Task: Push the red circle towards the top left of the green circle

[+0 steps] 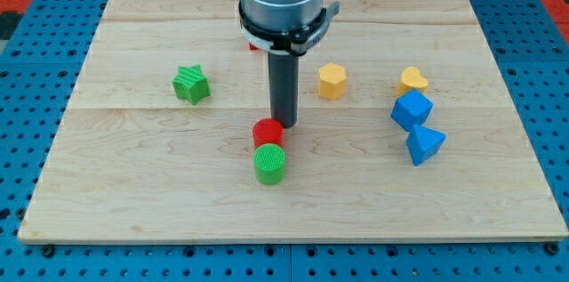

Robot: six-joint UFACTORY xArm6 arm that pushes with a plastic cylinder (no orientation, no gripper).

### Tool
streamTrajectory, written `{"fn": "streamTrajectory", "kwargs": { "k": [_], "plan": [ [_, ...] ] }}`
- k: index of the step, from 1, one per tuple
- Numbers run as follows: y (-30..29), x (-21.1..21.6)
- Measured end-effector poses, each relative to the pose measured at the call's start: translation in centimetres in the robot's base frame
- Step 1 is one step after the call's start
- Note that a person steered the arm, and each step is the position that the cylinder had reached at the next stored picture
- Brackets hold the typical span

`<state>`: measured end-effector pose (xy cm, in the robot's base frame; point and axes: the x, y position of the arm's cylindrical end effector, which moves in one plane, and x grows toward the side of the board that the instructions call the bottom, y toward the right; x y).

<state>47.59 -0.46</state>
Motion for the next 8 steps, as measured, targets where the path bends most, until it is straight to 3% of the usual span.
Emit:
{"fn": "streamTrajectory", "kwargs": {
  "k": [3,6,8],
  "plan": [
    [0.0,3.7],
    [3.1,3.2],
    [0.9,2.6]
  ]
}}
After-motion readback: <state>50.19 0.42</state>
